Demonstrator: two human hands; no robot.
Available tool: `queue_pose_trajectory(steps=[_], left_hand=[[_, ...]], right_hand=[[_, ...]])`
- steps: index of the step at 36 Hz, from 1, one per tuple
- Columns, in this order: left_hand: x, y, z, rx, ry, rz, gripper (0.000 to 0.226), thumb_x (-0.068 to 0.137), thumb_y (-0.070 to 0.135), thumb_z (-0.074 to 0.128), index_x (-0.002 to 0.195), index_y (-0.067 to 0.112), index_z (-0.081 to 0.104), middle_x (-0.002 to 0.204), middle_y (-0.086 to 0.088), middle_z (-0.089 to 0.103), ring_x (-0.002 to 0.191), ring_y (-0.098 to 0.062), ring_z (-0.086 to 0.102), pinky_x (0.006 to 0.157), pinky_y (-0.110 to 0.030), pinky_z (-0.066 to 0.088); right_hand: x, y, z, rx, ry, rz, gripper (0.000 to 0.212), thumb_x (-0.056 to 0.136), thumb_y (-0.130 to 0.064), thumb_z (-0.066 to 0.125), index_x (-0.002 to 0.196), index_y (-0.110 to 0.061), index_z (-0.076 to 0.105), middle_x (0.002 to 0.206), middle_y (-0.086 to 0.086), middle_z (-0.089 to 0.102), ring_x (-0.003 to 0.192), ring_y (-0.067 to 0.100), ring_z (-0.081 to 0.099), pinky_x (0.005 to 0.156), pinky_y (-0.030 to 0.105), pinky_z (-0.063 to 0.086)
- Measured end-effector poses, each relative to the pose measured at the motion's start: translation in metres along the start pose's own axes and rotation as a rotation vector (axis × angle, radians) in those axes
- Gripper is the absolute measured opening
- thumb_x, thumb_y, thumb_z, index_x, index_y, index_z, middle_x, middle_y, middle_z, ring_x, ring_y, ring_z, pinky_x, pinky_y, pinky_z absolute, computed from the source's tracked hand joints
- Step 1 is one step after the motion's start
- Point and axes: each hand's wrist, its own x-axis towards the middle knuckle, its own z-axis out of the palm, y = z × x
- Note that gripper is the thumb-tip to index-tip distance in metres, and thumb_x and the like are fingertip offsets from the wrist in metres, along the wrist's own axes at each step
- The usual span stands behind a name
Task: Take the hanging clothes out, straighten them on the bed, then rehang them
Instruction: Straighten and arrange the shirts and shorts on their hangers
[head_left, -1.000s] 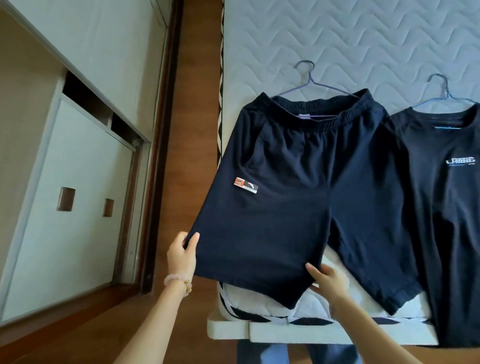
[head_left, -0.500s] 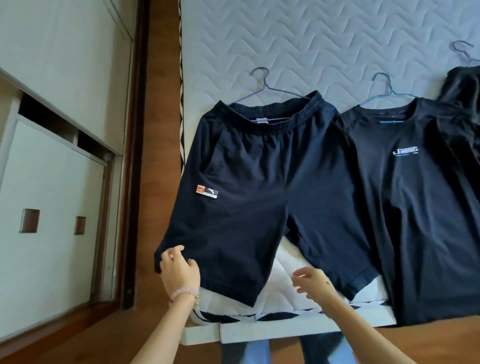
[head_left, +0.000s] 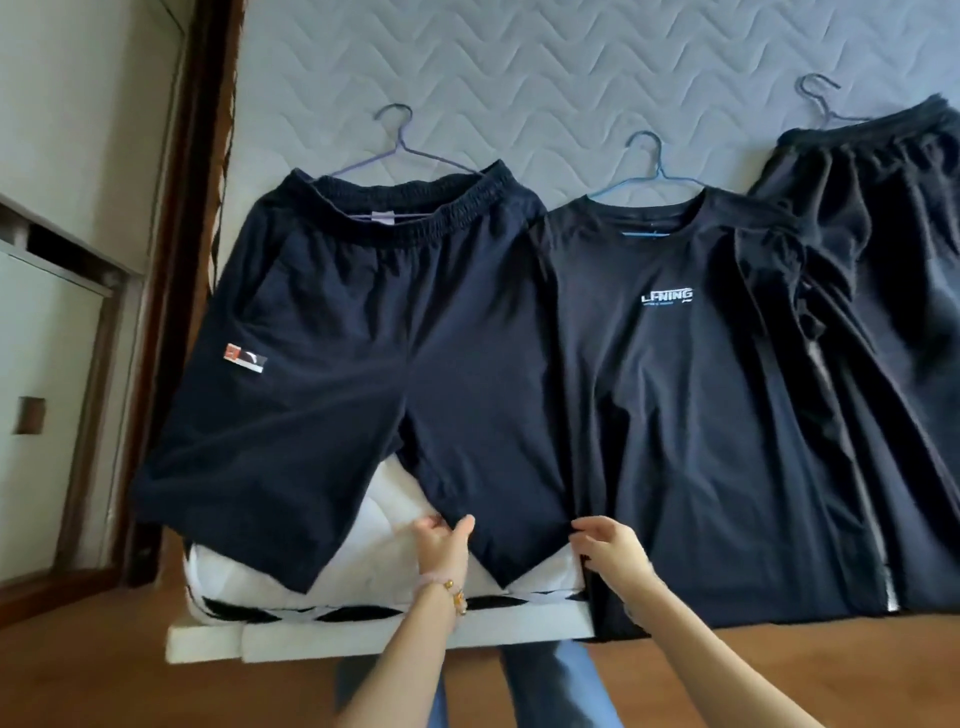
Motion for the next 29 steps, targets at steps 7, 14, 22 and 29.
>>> queue_pose_trajectory(steps=[7,14,22,29], left_hand=[[-0.013,0.007,0.032,0.025,0.073,-0.022,0.060,0.092,0.019,0.064,0.144,0.001,0.039,0.149,-0.012,0.045,0.137,-0.031,0.043,0.116,-0.041,0.035],[-0.024,0.010,0.015,0.048,0.153,0.042,0.043,0.094,0.019,0.062,0.131,-0.001,0.054,0.134,-0.014,0.058,0.126,-0.032,0.053,0.109,-0.043,0.043],[-0.025,0.032,-0.018,-0.034,0.183,0.166,0.024,0.094,0.019,0.062,0.115,0.007,0.060,0.120,-0.010,0.063,0.118,-0.029,0.058,0.107,-0.046,0.045],[-0.011,0.060,-0.047,-0.052,0.181,0.226,0.042,0.095,0.020,0.062,0.133,0.004,0.056,0.132,-0.011,0.060,0.126,-0.027,0.055,0.113,-0.047,0.041]], right_hand=[[-0.002,-0.025,-0.014,0.092,-0.138,0.071,0.020,0.090,-0.012,0.049,0.084,-0.014,0.068,0.089,0.007,0.072,0.086,0.019,0.066,0.075,0.026,0.049],[-0.007,-0.032,-0.010,0.045,-0.423,0.249,0.037,0.092,-0.037,0.051,0.099,-0.005,0.067,0.099,0.007,0.073,0.083,0.017,0.065,0.065,0.022,0.050],[-0.001,-0.056,0.009,0.961,-0.283,0.237,0.008,0.089,-0.014,0.060,0.094,-0.009,0.064,0.093,0.006,0.067,0.092,0.020,0.062,0.085,0.031,0.051],[0.000,-0.090,0.016,1.412,-0.107,0.300,0.007,0.088,0.002,0.053,0.088,-0.003,0.058,0.086,0.006,0.063,0.084,0.020,0.062,0.079,0.030,0.056]])
